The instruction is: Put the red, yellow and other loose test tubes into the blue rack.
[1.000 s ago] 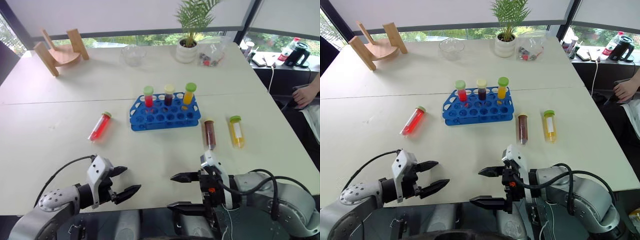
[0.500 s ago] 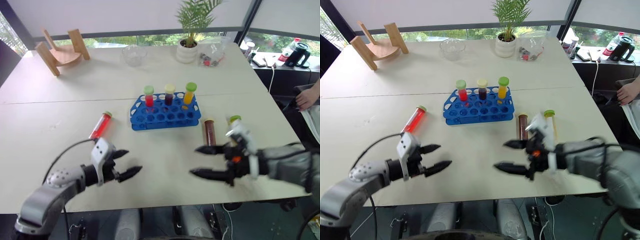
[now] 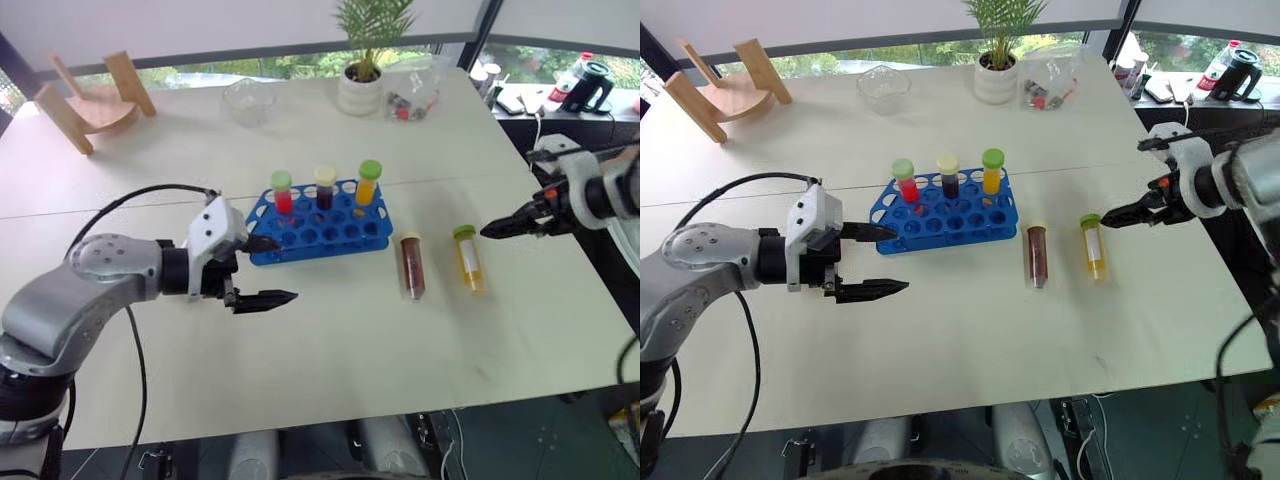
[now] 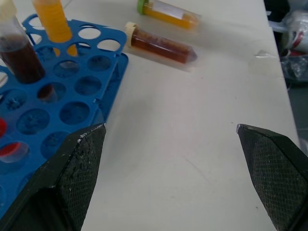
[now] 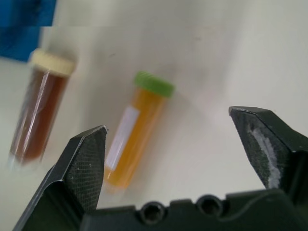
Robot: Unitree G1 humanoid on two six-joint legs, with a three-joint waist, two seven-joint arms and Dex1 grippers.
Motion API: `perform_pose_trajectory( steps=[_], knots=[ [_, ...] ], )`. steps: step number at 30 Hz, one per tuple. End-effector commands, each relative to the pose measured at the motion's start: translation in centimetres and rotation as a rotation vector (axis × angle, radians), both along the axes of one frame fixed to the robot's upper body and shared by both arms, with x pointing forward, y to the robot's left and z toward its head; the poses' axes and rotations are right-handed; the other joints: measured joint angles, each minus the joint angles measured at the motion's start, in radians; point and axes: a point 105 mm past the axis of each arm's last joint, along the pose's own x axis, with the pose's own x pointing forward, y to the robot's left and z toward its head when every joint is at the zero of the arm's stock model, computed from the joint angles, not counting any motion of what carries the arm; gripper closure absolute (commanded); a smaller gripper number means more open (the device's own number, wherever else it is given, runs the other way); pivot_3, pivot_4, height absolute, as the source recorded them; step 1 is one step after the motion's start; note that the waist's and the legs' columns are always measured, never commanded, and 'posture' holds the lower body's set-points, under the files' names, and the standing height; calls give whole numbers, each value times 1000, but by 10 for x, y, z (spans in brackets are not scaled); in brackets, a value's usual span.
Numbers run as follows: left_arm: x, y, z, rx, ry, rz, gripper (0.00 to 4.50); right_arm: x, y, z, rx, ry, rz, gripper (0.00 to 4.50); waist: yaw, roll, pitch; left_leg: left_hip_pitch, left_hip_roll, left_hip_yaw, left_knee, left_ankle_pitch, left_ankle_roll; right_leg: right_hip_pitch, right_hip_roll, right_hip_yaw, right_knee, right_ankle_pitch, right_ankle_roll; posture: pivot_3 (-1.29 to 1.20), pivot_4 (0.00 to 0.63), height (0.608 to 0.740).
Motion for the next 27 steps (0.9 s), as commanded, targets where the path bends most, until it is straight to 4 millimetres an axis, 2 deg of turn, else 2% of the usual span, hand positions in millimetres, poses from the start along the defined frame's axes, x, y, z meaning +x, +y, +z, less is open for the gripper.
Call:
perform_pose_trajectory(
  steps=[1,8,11,16,17,18,21,23,25,27],
  knots=[
    [-7,-7,0,4,-33,-21,24,7,-4,-4,30,56,-80,0,0,0,0,0,0,0,1,0,0,0,0,0,0,0,0,0,150,740],
    [-15,-14,-15,-9,-15,9,24,16,15,-34,-38,192,-24,0,3,0,0,0,-1,1,3,0,0,0,-1,1,4,0,0,0,150,740],
    [-16,-15,-19,-9,-14,30,0,13,15,-48,-113,250,45,838,3,0,0,2,-1,1,4,1,-2,1,-1,2,7,0,0,0,150,740],
    [-19,-17,-26,-14,-9,49,0,3,13,-59,-146,338,114,3397,1,0,0,3,-1,0,4,2,-3,1,-1,1,10,0,0,0,150,740],
    [-18,-17,-26,-18,-9,51,0,4,12,-60,-153,338,106,3672,1,0,0,3,-1,0,4,2,-3,1,-1,1,10,0,0,0,150,740],
    [-18,-18,-27,-23,-8,54,0,5,11,-60,-155,331,105,3687,2,0,0,3,-1,0,4,2,-4,1,0,1,10,0,0,0,150,740],
    [-15,-14,-26,-31,-1,63,0,23,22,-31,-141,130,242,3688,1,0,0,3,-1,-1,5,3,-5,2,-1,1,10,0,0,0,150,740],
    [-10,-5,-24,-46,6,84,0,30,50,1,-13,-43,385,3688,-1,0,0,4,-2,0,5,3,-5,2,-1,2,10,1,1,0,150,740],
    [-5,4,-22,-72,38,103,0,30,79,33,115,-299,525,3688,-4,0,0,4,-2,0,5,3,-5,2,-1,2,11,1,1,0,150,740],
    [-3,12,-23,-97,85,104,0,24,101,62,210,-616,575,3688,-1,0,-1,4,-1,-2,4,3,-4,2,1,2,12,1,1,0,150,740]
  ],
)
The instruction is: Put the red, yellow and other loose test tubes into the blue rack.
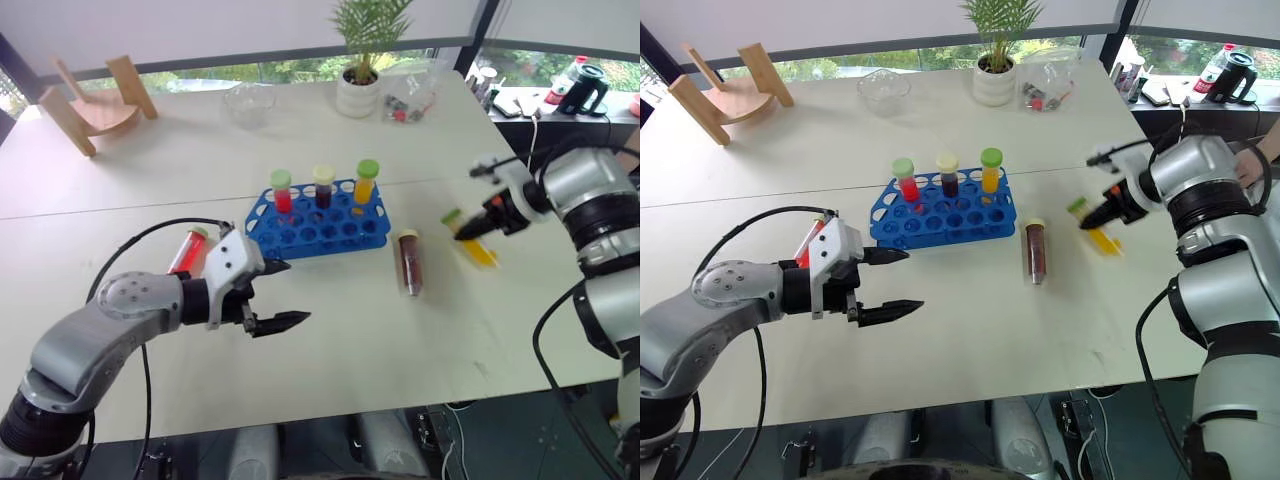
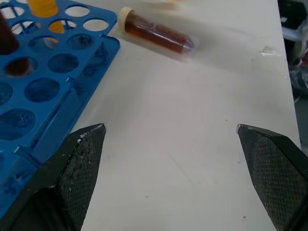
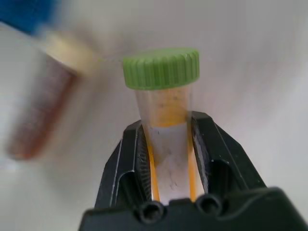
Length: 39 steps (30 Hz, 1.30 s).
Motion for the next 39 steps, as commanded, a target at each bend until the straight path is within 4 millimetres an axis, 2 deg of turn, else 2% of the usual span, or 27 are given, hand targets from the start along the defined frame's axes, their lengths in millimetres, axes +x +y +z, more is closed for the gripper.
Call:
perform_pose_trajectory(
  steps=[1,4,6,10,15,22,27,37,39],
  knots=[
    [5,18,7,-47,31,10,0,-9,42,70,313,-518,91,3688,1,0,0,0,1,-2,-1,0,0,0,1,-1,0,0,0,0,150,740],
    [12,29,3,-34,59,23,0,-21,53,75,481,-699,-48,3688,3,0,-1,-1,1,-3,-1,1,-1,0,1,-2,0,0,-1,0,150,740],
    [17,35,3,-30,72,28,0,-33,63,69,569,-763,-90,3688,10,0,-1,-1,0,-2,0,2,-3,0,0,-2,1,0,-1,0,150,740],
    [25,40,4,-9,86,26,0,-44,82,45,633,-835,-174,3688,14,0,-1,-1,-2,-1,0,5,-8,0,-2,-2,2,1,2,0,150,740],
    [31,41,6,14,95,6,0,-48,103,15,650,-819,-212,3688,10,-1,-1,0,-2,-2,0,6,-10,1,-2,-1,2,3,3,0,150,740],
    [34,39,4,35,97,-10,0,-40,105,-15,591,-820,-244,3688,2,-1,-1,1,-1,-2,-1,6,-10,1,-1,-1,3,3,3,0,150,740],
    [32,37,1,29,104,-12,0,-30,101,-25,568,-823,-261,3688,2,-1,-1,1,-1,-2,-1,6,-10,1,-1,-1,3,3,3,0,150,740],
    [30,38,-1,13,104,9,0,-25,110,-39,522,-816,-214,3688,0,-1,-1,2,-1,-2,0,6,-10,2,-1,-1,4,3,3,0,150,740],
    [30,38,0,5,102,14,0,-26,108,-38,513,-826,-211,2633,0,-1,-1,2,-1,-2,0,6,-10,2,-1,-1,4,3,3,0,150,740]
  ],
)
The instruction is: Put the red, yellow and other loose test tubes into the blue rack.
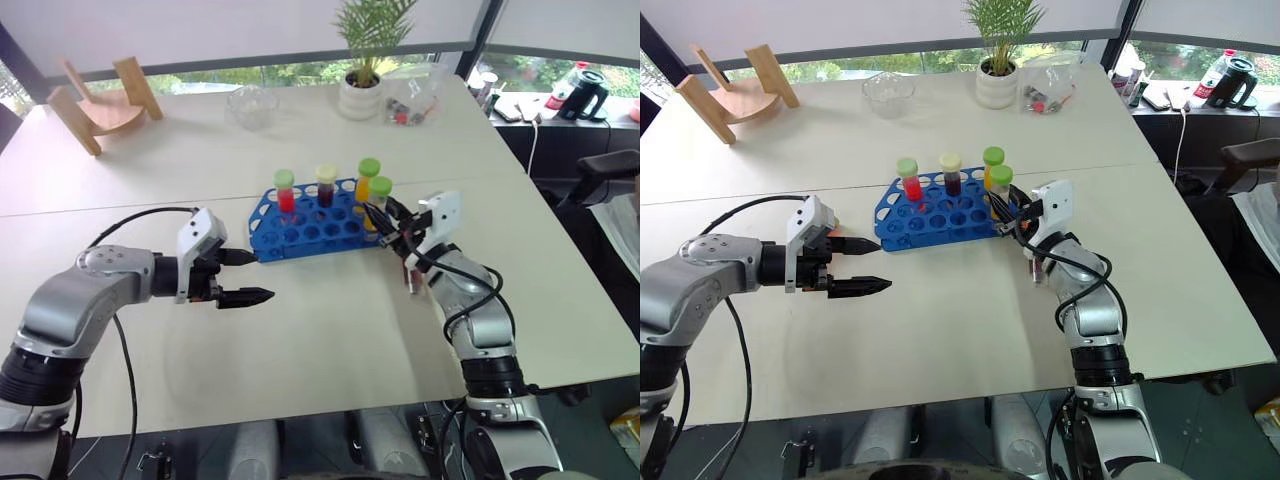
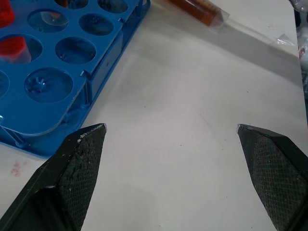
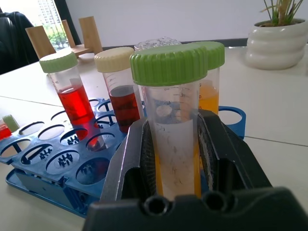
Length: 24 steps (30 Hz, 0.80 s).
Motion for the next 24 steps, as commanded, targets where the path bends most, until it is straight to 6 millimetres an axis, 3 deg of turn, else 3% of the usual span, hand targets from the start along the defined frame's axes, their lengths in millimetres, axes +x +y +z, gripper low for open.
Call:
perform_pose_trajectory(
  steps=[1,4,8,11,13,17,20,24],
  knots=[
    [1,-1,15,-31,-72,7,0,-3,-2,11,-21,-52,-3,2231,0,0,0,0,0,0,0,0,0,0,0,0,0,0,0,0,150,740],
    [6,2,32,-84,-119,35,0,-8,-10,30,-30,-75,-9,707,3,0,0,0,0,0,0,0,0,0,0,0,0,0,0,0,150,740],
    [1,2,57,-102,-180,13,0,-22,-30,64,-55,-71,14,707,8,0,0,-1,0,0,0,0,0,0,0,0,0,0,0,0,150,740],
    [-8,-4,69,-85,-212,-39,0,-35,-44,71,-113,30,70,707,10,0,0,-1,0,0,0,0,0,0,0,0,-1,0,0,0,150,740],
    [-15,-8,76,-70,-233,-77,0,-38,-53,62,-175,173,88,707,9,0,0,0,0,0,0,0,1,0,0,0,-1,0,0,0,150,740],
    [-29,-22,94,-62,-317,-183,0,-46,-71,22,-323,709,99,707,2,0,0,0,0,0,1,0,1,1,0,1,-1,0,0,0,150,740],
    [-31,-35,103,-93,-368,-212,0,-32,-74,24,-272,864,71,707,-3,0,0,2,0,0,1,-1,2,1,1,1,-1,0,0,0,150,740],
    [-38,-48,95,-99,-373,-231,0,-21,-78,21,-313,996,40,707,-1,0,0,3,0,1,0,-2,4,2,2,4,-1,0,-1,0,150,740]
  ],
)
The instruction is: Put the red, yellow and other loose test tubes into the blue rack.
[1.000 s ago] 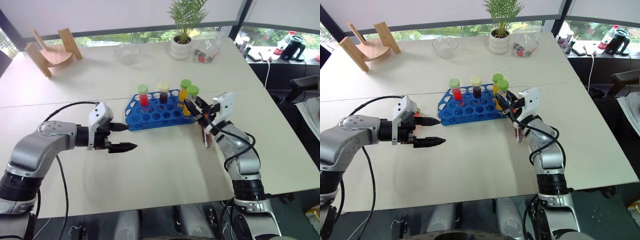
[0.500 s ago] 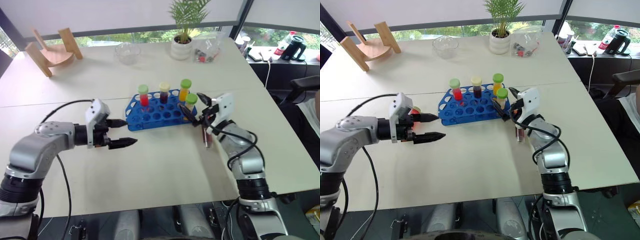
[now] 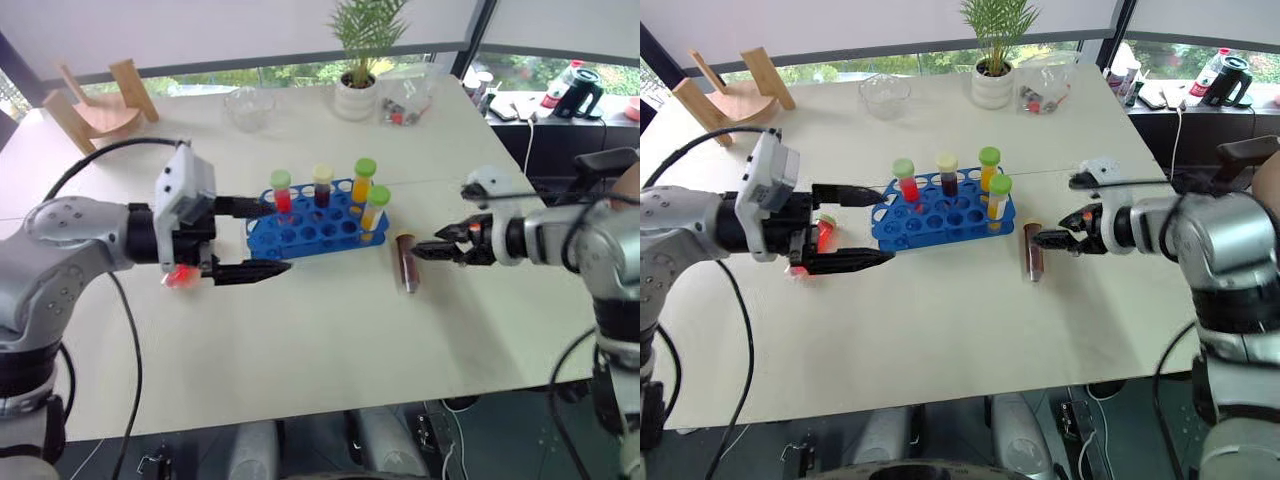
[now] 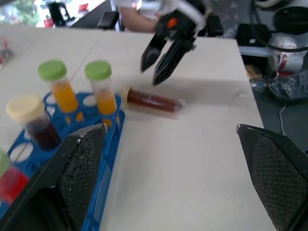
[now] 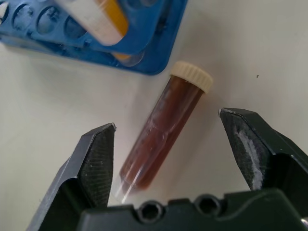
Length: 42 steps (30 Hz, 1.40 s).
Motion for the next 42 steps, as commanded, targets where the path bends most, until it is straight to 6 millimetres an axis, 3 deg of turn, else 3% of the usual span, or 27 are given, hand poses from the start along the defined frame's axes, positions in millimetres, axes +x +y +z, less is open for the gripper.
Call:
perform_pose_trajectory(
  steps=[1,8,9,10,13,15,19,22,26,29,31,33,36,42],
  knots=[
    [-8,-8,-3,3,-22,-17,0,2,-5,-3,-26,99,-20,707,3,0,0,0,0,0,0,-1,2,0,0,0,-1,0,0,0,150,740],
    [-6,-7,-27,54,-9,6,0,13,5,-21,-124,230,5,707,3,0,0,-6,0,1,2,-3,5,-3,-1,-1,-4,0,0,0,150,740],
    [-6,-7,-28,52,-10,5,0,15,5,-24,-142,240,9,1231,3,0,0,-6,0,1,2,-3,5,-3,-1,-1,-4,0,0,0,150,740],
    [-6,-7,-28,52,-11,7,0,17,6,-27,-155,248,9,1484,3,0,0,-6,0,1,2,-3,5,-3,-1,-1,-3,0,0,0,150,740],
    [-3,-4,-33,63,-6,22,0,21,8,-41,-213,261,41,3053,3,0,0,-6,0,1,2,-3,5,-3,-1,-1,-3,0,0,0,150,740],
    [0,-1,-37,75,-2,36,0,19,6,-51,-246,273,73,3710,2,-2,-2,-4,0,1,2,-3,5,-2,-1,-1,-3,0,0,0,150,740],
    [4,6,-42,94,12,52,0,12,-3,-56,-263,266,103,3724,4,-5,-3,-1,0,1,2,-3,5,1,-1,-1,-3,0,0,0,150,740],
    [4,17,-47,112,46,77,0,1,0,-37,-217,155,240,3724,19,-5,-3,0,0,0,2,-3,5,3,-1,-1,-4,0,0,0,150,740],
    [6,41,-59,139,107,129,0,-40,44,11,-45,-150,636,3724,36,-4,-3,-6,0,-1,2,-3,6,-2,-1,-3,-5,0,0,0,150,740],
    [15,49,-53,48,138,182,0,-56,89,45,183,-518,714,3724,22,-4,-2,-5,1,0,2,-3,6,-3,0,-2,-4,0,0,0,150,740],
    [28,52,-42,-116,150,253,0,-54,112,41,219,-692,617,3724,25,-4,-3,-4,3,-1,2,-3,6,-2,2,-2,-2,0,-1,0,150,740],
    [32,57,-44,-148,152,301,0,-36,124,40,274,-824,393,3724,26,-5,-4,-2,3,-2,2,-3,5,-1,2,-2,0,0,-1,0,150,740],
    [31,59,-47,-147,153,332,0,-20,130,46,382,-924,145,3724,26,-5,-4,-3,1,0,2,1,-2,-3,-1,-1,2,0,0,0,150,740],
    [30,55,-49,-137,167,341,0,4,134,35,366,-1041,-60,3724,32,-6,-4,-4,0,-1,1,4,-8,-2,-2,-2,1,1,1,0,150,740]
  ],
)
